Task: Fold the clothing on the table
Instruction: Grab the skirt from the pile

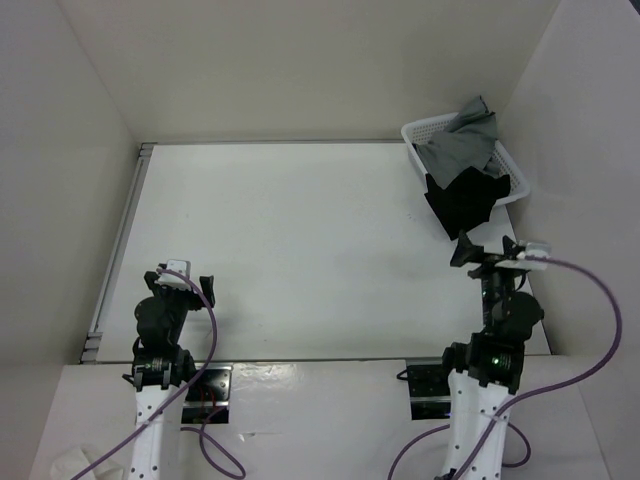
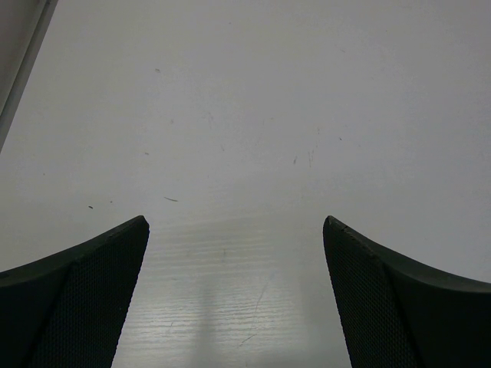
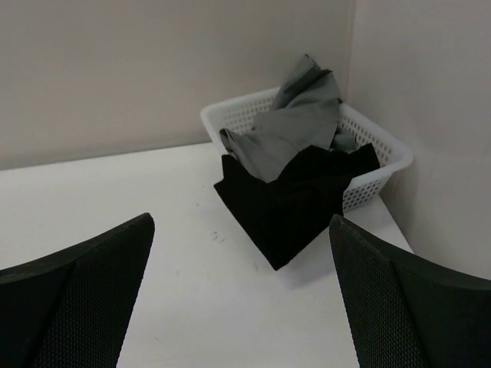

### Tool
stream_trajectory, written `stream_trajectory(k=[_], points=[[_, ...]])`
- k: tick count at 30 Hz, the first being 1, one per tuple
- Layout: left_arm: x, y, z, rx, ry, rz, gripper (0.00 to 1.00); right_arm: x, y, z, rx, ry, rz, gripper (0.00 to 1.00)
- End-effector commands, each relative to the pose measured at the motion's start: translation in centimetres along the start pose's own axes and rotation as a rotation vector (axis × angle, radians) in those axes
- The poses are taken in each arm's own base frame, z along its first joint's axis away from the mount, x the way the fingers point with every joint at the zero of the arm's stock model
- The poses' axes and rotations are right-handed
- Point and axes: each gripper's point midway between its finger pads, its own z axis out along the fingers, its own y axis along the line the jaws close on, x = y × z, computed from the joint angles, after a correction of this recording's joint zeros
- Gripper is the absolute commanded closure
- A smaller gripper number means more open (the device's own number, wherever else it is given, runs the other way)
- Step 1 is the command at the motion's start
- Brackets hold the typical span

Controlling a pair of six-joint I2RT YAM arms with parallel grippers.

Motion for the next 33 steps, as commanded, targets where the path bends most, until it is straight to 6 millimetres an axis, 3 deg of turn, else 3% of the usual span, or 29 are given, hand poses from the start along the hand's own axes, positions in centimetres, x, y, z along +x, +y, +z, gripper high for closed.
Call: stream_trajectory(k=[1, 2, 3, 4, 5, 6, 7, 8, 9, 10, 11, 12, 13, 16, 17, 19, 22, 24, 26, 30, 33], points=[[-2.0, 0.2, 0.1, -0.005, -0.143, 0.037, 0.0, -4.0, -0.7, 3.1, 0.066, 0.014, 0.127, 0.01], [-2.0, 0.2, 0.1, -0.005, -0.143, 0.037, 0.0, -7.4, -0.3, 4.1, 0.064, 0.002, 0.159, 0.01], [-2.0, 0.2, 0.1, -0.005, -0.143, 0.037, 0.0, -6.3, -0.4, 5.0, 0.07, 0.113, 0.187, 0.01], [-2.0, 0.2, 0.1, -0.005, -0.143, 0.037, 0.0, -3.6, -0.9, 7.4, 0.085, 0.267, 0.229, 0.01], [-2.0, 0.2, 0.1, -0.005, -0.143, 0.037, 0.0, -6.9, -0.5, 8.7, 0.053, 0.265, 0.22, 0.01], [-2.0, 0.2, 0.1, -0.005, -0.143, 0.037, 0.0, -5.2, 0.1, 8.8, 0.015, 0.392, 0.22, 0.01], [-2.0, 0.2, 0.1, -0.005, -0.143, 0.037, 0.0, -4.8, 0.9, 9.4, -0.059, 0.462, 0.221, 0.01], [-2.0, 0.2, 0.1, -0.005, -0.143, 0.037, 0.0, -4.6, 0.7, 11.4, -0.103, 0.524, 0.175, 0.01], [-2.0, 0.2, 0.1, -0.005, -0.143, 0.037, 0.0, -4.0, 0.6, 11.7, -0.136, 0.573, 0.155, 0.01], [-2.0, 0.2, 0.1, -0.005, -0.143, 0.037, 0.0, -2.6, 0.5, 11.2, -0.165, 0.66, 0.145, 0.01], [-2.0, 0.2, 0.1, -0.005, -0.143, 0.037, 0.0, -2.1, 1.2, 11.8, -0.257, 0.689, 0.121, 0.01], [-2.0, 0.2, 0.1, -0.005, -0.143, 0.037, 0.0, -2.2, 0.4, 11.8, -0.231, 0.687, 0.131, 0.01], [-2.0, 0.2, 0.1, -0.005, -0.143, 0.037, 0.0, -0.9, 0.1, 11.6, -0.234, 0.705, 0.151, 0.01], [-2.0, 0.2, 0.1, -0.005, -0.143, 0.037, 0.0, -1.2, 0.6, 10.3, -0.272, 0.642, 0.16, 0.01], [-2.0, 0.2, 0.1, -0.005, -0.143, 0.037, 0.0, -3.2, 0.5, 9.9, -0.253, 0.558, 0.09, 0.01], [-2.0, 0.2, 0.1, -0.005, -0.143, 0.037, 0.0, -4.2, 0.8, 9.3, -0.215, 0.507, 0.032, 0.01], [-2.0, 0.2, 0.1, -0.005, -0.143, 0.037, 0.0, -5.6, -0.7, 8.4, -0.122, 0.468, -0.021, 0.01], [-2.0, 0.2, 0.1, -0.005, -0.143, 0.037, 0.0, -3.1, -1.2, 8.0, -0.15, 0.583, 0.016, 0.01], [-2.0, 0.2, 0.1, -0.005, -0.143, 0.037, 0.0, -2.1, -1.6, 7.5, -0.151, 0.64, 0.006, 0.01], [-2.0, 0.2, 0.1, -0.005, -0.143, 0.037, 0.0, -2.9, -1.5, 6.9, -0.14, 0.61, -0.029, 0.01], [-2.0, 0.2, 0.1, -0.005, -0.143, 0.037, 0.0, -1.5, -1.7, 6.3, -0.131, 0.638, -0.032, 0.01]])
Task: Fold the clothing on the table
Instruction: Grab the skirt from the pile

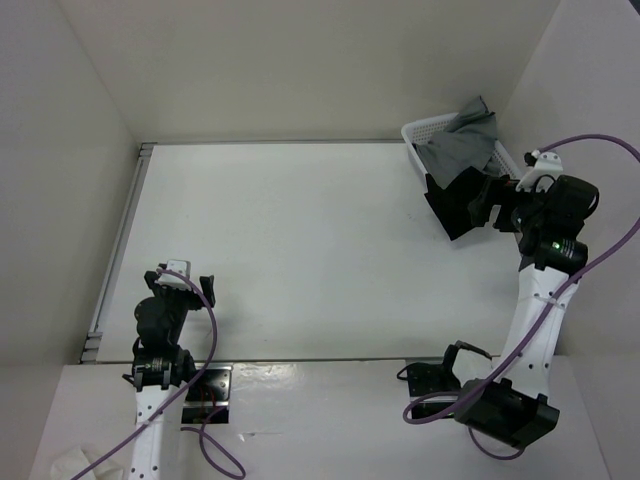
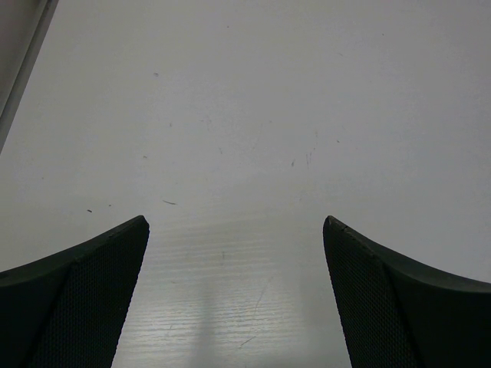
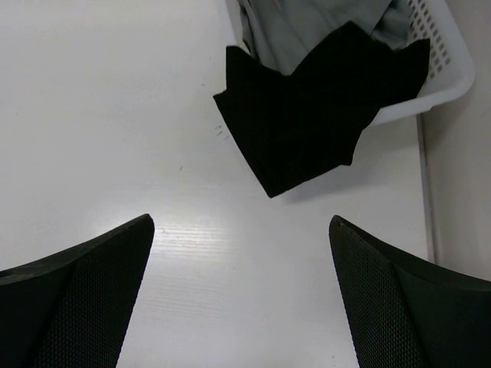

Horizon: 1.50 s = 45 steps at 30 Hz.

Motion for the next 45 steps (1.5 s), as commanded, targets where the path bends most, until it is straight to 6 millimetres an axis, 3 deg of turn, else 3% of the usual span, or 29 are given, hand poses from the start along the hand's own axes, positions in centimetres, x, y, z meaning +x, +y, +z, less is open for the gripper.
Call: stream_trajectory(k=[1, 4, 7, 11, 12, 17, 18, 19, 20, 21, 22, 23, 24, 26, 27, 28, 30, 31, 33, 34, 35, 37, 40, 44, 45], points=[[-1.8, 0.2, 0.1, -0.01, -0.133, 0.035, 0.0, 1.7, 0.2, -0.6, 0.004, 0.04, -0.017, 0.01], [-1.8, 0.1, 0.1, 0.0, -0.133, 0.036, 0.0, 3.0, 0.4, -0.4, -0.011, 0.078, -0.029, 0.01], [-3.7, -0.4, -0.4, 0.029, -0.175, 0.08, 0.0, 3.4, 0.4, -0.3, -0.024, 0.093, -0.028, 0.01], [-11.2, 0.7, -2.5, -0.04, -0.393, 0.063, 0.0, 3.0, 0.3, -0.4, -0.013, 0.086, -0.034, 0.01], [-14.5, 1.5, -3.9, -0.092, -0.491, 0.097, 0.0, 2.7, 0.2, -0.3, -0.013, 0.085, -0.034, 0.01], [-20.9, 2.3, -7.0, -0.148, -0.58, 0.146, 0.0, 1.5, -0.6, 0.6, 0.001, 0.08, -0.025, 0.01], [-21.2, 2.6, -7.0, -0.157, -0.539, 0.138, 0.0, 1.7, -0.5, 0.9, -0.01, 0.089, -0.019, 0.01], [-21.2, 3.4, -5.6, -0.179, -0.454, 0.149, 0.0, 1.3, -0.5, 1.1, -0.019, 0.086, -0.019, 0.01], [-25.2, 4.2, -7.1, -0.225, -0.489, 0.143, 0.0, 1.2, -0.1, 1.4, -0.039, 0.09, -0.022, 0.01], [-25.5, 5.1, -6.6, -0.263, -0.416, 0.11, 0.0, 1.7, -0.4, 2.0, -0.043, 0.113, -0.01, 0.01], [-25.0, 7.1, -3.9, -0.336, -0.274, 0.088, 0.0, 1.6, -0.2, 2.4, -0.052, 0.114, -0.014, 0.01], [-28.4, 7.7, -5.1, -0.364, -0.254, 0.084, 0.0, 1.8, -0.2, 3.0, -0.061, 0.122, -0.015, 0.01], [-27.9, 8.4, -2.3, -0.366, -0.133, 0.083, 0.0, 2.0, -0.2, 3.3, -0.062, 0.13, -0.002, 0.01], [-28.1, 8.8, -1.7, -0.376, -0.025, 0.059, 0.0, 2.1, 0.2, 3.9, -0.062, 0.144, -0.019, 0.01], [-29.6, 8.9, -1.2, -0.375, -0.022, 0.03, 0.0, 2.2, 0.5, 4.4, -0.075, 0.15, -0.012, 0.01], [-29.5, 8.3, -0.8, -0.343, -0.004, 0.012, 0.0, 2.7, 1.2, 4.7, -0.091, 0.163, -0.029, 0.01], [-27.2, 7.1, 0.8, -0.251, 0.101, 0.038, 0.0, 3.7, 1.2, 5.1, -0.083, 0.2, -0.056, 0.01], [-25.4, 6.5, 1.3, -0.223, 0.171, 0.009, 0.0, 4.6, 2.0, 5.7, -0.094, 0.232, -0.074, 0.01], [-21.1, 6.2, 3.6, -0.191, 0.343, -0.011, 0.0, 6.6, 1.7, 6.5, -0.044, 0.306, -0.129, 0.01], [-19.1, 6.0, 3.8, -0.188, 0.429, -0.042, 0.0, 6.8, 2.8, 6.8, -0.054, 0.314, -0.163, 0.01], [-16.7, 6.0, 5.1, -0.18, 0.525, -0.047, 0.0, 7.0, 2.4, 7.0, -0.018, 0.319, -0.181, 0.01], [-13.7, 5.5, 6.2, -0.146, 0.647, -0.071, 0.0, 7.2, 2.4, 7.2, -0.014, 0.321, -0.188, 0.01], [-13.0, 4.0, 7.1, -0.073, 0.657, -0.118, 0.0, 8.2, 2.1, 8.1, -0.008, 0.353, -0.183, 0.01], [-13.0, 3.1, 7.5, -0.016, 0.644, -0.125, 0.0, 12.1, 1.0, 9.0, 0.03, 0.439, -0.177, 0.01], [-13.1, 3.4, 7.6, -0.026, 0.636, -0.111, 0.0, 12.3, 0.1, 9.3, 0.076, 0.434, -0.189, 0.01]])
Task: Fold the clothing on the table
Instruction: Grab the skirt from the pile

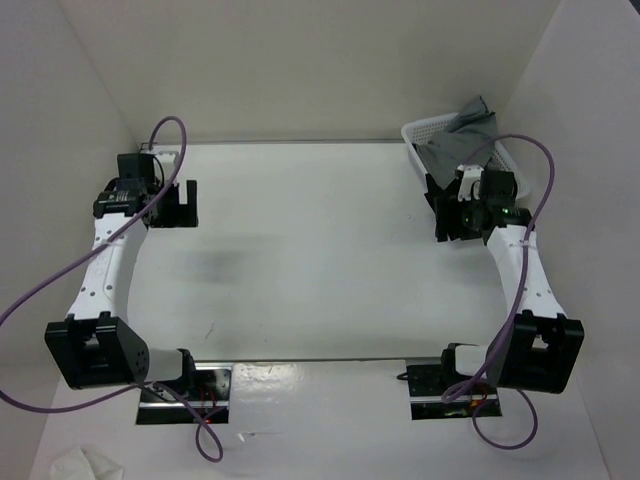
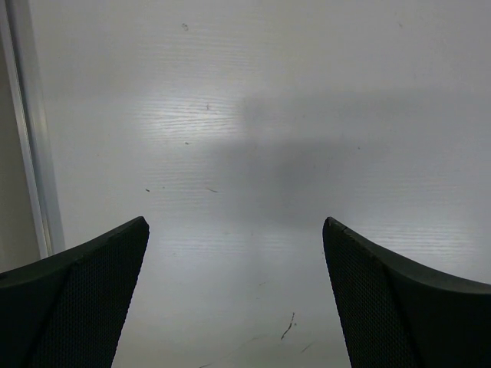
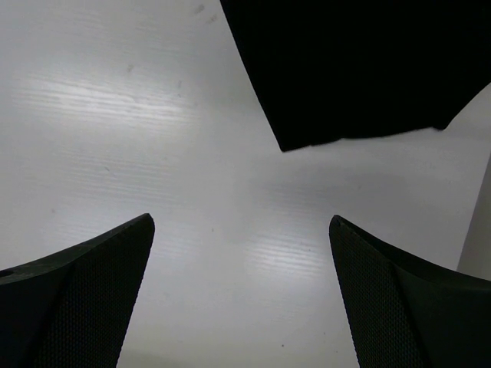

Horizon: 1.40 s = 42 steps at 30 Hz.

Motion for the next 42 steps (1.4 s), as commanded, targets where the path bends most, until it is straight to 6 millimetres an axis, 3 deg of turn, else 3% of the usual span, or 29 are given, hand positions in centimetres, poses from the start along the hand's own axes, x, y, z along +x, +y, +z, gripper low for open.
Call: stream_trajectory(k=[1, 6, 7, 12, 14, 15, 16, 17, 19, 20, 22, 32, 36, 42], points=[[-1.2, -0.9, -1.4, 0.047, -0.069, -0.012, 0.0, 2.3, -2.0, 1.9, 0.112, 0.042, -0.006, 0.01], [-0.3, -0.8, -0.6, 0.047, -0.06, 0.001, 0.0, 3.6, -1.8, 2.6, 0.126, 0.084, -0.033, 0.01], [0.1, -0.8, -0.4, 0.048, -0.049, 0.0, 0.0, 3.8, -0.4, 2.9, 0.126, 0.095, -0.058, 0.01], [0.6, -0.7, -0.2, 0.039, -0.045, 0.0, 0.0, 1.0, -0.2, 1.6, 0.267, 0.028, -0.166, 0.01], [0.5, -0.5, -0.4, 0.026, -0.058, 0.0, 0.0, -0.3, -1.1, 0.6, 0.37, -0.011, -0.213, 0.01], [0.4, -0.3, -0.7, 0.016, -0.068, 0.001, 0.0, -0.9, 0.2, 0.6, 0.378, -0.03, -0.266, 0.01], [0.3, -0.1, -0.9, -0.002, -0.084, 0.001, 0.0, -1.7, -0.2, -0.2, 0.452, -0.052, -0.286, 0.01], [0.3, 0.3, -1.2, -0.021, -0.1, 0.001, 0.0, -1.3, 0.6, 0.1, 0.458, -0.035, -0.338, 0.01], [0.4, 0.5, -1.3, -0.035, -0.105, 0.0, 0.0, -1.8, -0.1, -0.1, 0.576, -0.05, -0.371, 0.02], [0.6, 0.5, -1.5, -0.036, -0.11, 0.001, 0.0, -1.1, -0.1, 0.2, 0.623, -0.026, -0.431, 0.02], [0.6, 1.0, -1.7, -0.068, -0.12, 0.008, 0.0, -2.4, 0.8, -0.1, 0.7, -0.074, -0.479, 0.02], [1.5, 2.3, -2.6, -0.146, -0.139, 0.003, 0.0, -1.0, 2.3, 5.1, 0.778, -0.011, -0.597, 0.07], [1.8, 2.6, -3.0, -0.169, -0.148, 0.001, 0.0, 0.1, 2.3, 7.2, 0.795, 0.03, -0.62, 0.16], [1.9, 3.0, -3.9, -0.191, -0.181, 0.007, 0.0, 0.0, 0.5, 7.9, 0.858, 0.044, -0.571, 0.26]])
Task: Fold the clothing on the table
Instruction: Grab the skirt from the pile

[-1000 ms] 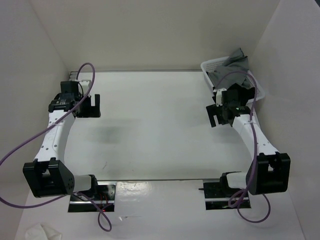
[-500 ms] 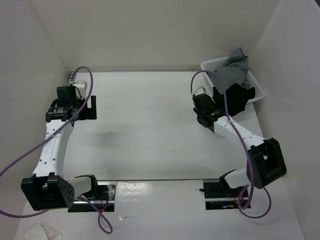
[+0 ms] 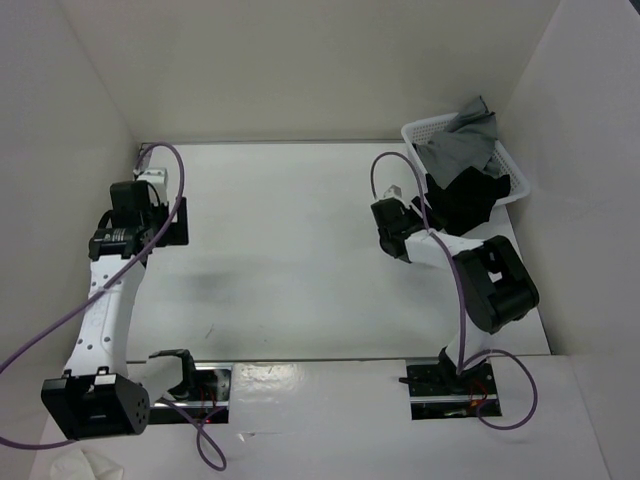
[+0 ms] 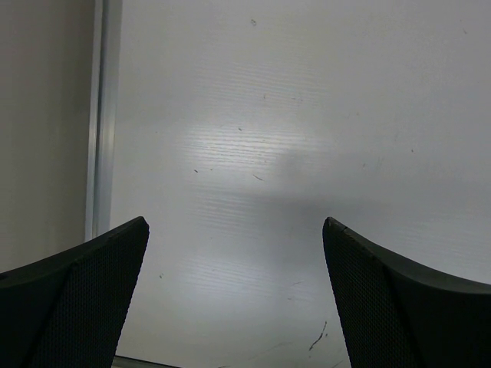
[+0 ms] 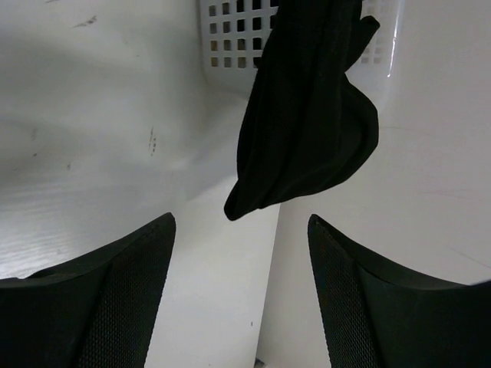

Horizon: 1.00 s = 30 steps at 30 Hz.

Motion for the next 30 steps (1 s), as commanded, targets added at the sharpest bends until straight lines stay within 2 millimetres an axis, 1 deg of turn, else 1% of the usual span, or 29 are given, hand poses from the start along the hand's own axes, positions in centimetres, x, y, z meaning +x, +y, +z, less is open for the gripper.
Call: stream_trajectory(k=[1, 2, 3, 4, 6, 8, 10, 11, 13, 14, 15, 16, 17, 18, 19, 21, 23, 24, 25, 28, 29, 30], points=[[-0.5, 0.8, -0.5, -0.042, -0.05, 0.0, 0.0, -0.6, -2.7, 1.3, 0.101, 0.01, 0.142, 0.26], [-0.6, 0.9, -0.8, -0.043, -0.062, -0.002, 0.0, -0.3, -3.1, 1.6, 0.118, 0.021, 0.159, 0.28], [-0.4, 0.9, -0.9, -0.043, -0.063, -0.002, 0.0, 0.1, -3.3, 2.0, 0.135, 0.038, 0.165, 0.29], [-0.4, 1.0, -0.9, -0.052, -0.062, -0.002, 0.0, 0.6, -4.0, 2.5, 0.154, 0.057, 0.175, 0.31], [-0.4, 1.0, -1.0, -0.053, -0.072, -0.003, 0.0, 0.9, -4.6, 3.0, 0.181, 0.076, 0.198, 0.34], [-0.5, 1.1, -1.3, -0.053, -0.081, -0.005, 0.0, 1.0, -5.2, 3.6, 0.191, 0.093, 0.213, 0.34], [-0.7, 1.1, -1.2, -0.054, -0.09, -0.006, 0.0, 1.4, -5.0, 3.9, 0.191, 0.106, 0.206, 0.34], [-0.4, 1.1, -1.1, -0.053, -0.082, -0.005, 0.0, 1.5, -4.7, 4.1, 0.187, 0.112, 0.197, 0.34], [-0.5, 1.1, -1.3, -0.054, -0.09, -0.006, 0.0, 1.4, -4.5, 4.2, 0.188, 0.11, 0.207, 0.34], [-0.5, 1.1, -1.3, -0.054, -0.091, -0.006, 0.0, 1.1, -4.7, 4.2, 0.191, 0.106, 0.215, 0.34], [-0.5, 1.1, -1.3, -0.054, -0.091, -0.006, 0.0, 1.4, -4.5, 4.2, 0.186, 0.114, 0.212, 0.34], [-0.6, 1.3, -1.5, -0.064, -0.099, -0.007, 0.0, 1.1, -4.5, 4.2, 0.179, 0.108, 0.226, 0.36], [-0.2, 1.2, -1.4, -0.063, -0.09, -0.006, 0.0, 1.1, -4.5, 4.2, 0.179, 0.108, 0.226, 0.36], [-0.2, 1.2, -1.4, -0.063, -0.09, -0.006, 0.0, 1.3, -4.2, 4.2, 0.165, 0.113, 0.218, 0.36], [-0.2, 1.2, -1.4, -0.063, -0.09, -0.006, 0.0, 1.0, -4.2, 4.3, 0.153, 0.109, 0.216, 0.36], [-0.3, 1.3, -1.6, -0.064, -0.099, -0.007, 0.0, 0.5, -3.5, 3.7, 0.14, 0.094, 0.213, 0.36], [0.0, 1.2, -1.4, -0.063, -0.09, -0.006, 0.0, 0.5, -3.5, 3.7, 0.14, 0.093, 0.213, 0.36], [0.0, 1.2, -1.4, -0.063, -0.09, -0.006, 0.0, 0.5, -3.5, 3.7, 0.14, 0.093, 0.213, 0.38], [0.0, 1.2, -1.4, -0.063, -0.09, -0.006, 0.0, 0.5, -3.5, 3.7, 0.14, 0.093, 0.213, 0.43], [0.0, 1.2, -1.4, -0.063, -0.09, -0.006, 0.0, 0.7, -2.9, 4.0, 0.134, 0.103, 0.197, 0.52], [0.0, 1.2, -1.4, -0.063, -0.09, -0.006, 0.0, 0.8, -2.5, 4.2, 0.131, 0.108, 0.199, 0.6], [0.4, 1.2, -1.2, -0.063, -0.081, -0.005, 0.0, 0.8, -2.5, 4.2, 0.131, 0.108, 0.199, 0.64]])
